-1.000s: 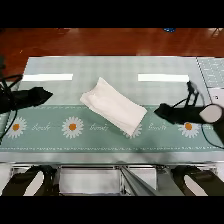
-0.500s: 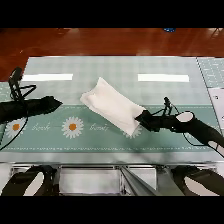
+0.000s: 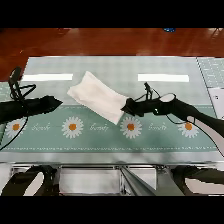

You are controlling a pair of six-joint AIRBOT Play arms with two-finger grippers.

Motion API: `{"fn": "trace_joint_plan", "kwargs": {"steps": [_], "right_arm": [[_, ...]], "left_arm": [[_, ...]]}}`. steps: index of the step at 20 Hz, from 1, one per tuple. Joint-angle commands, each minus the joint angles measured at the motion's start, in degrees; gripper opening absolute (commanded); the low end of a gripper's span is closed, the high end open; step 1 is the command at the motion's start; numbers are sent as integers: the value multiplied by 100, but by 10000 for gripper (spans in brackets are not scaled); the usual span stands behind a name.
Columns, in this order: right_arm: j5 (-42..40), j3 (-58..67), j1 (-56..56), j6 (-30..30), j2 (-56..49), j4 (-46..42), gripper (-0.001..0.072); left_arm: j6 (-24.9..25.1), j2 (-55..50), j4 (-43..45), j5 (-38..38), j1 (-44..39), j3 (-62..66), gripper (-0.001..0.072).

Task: Fold the shirts.

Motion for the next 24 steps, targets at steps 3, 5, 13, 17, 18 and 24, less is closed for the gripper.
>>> {"fn": "trace_joint_plan", "kwargs": {"steps": [3, 5, 13, 17, 18, 24], "right_arm": [[422, 2135, 96, 566, -299, -907, 19], [693, 2990, -59, 1123, -299, -1720, 19], [2555, 5665, -1718, 1939, -291, -2649, 19], [3486, 6258, -2835, 2319, -251, -2717, 19], [3624, 6271, -3136, 2439, -164, -2719, 19], [4365, 6269, -4771, 3064, 520, -3091, 19]], "left_arm": [[2, 0, 2, 0, 0, -4, 25], [4, 0, 2, 0, 0, -4, 25], [26, 2, 2, -44, 0, -4, 25], [26, 2, 2, 72, 0, -4, 25], [26, 2, 2, 166, 0, -2, 25], [26, 2, 0, 304, 0, -2, 25]]}}
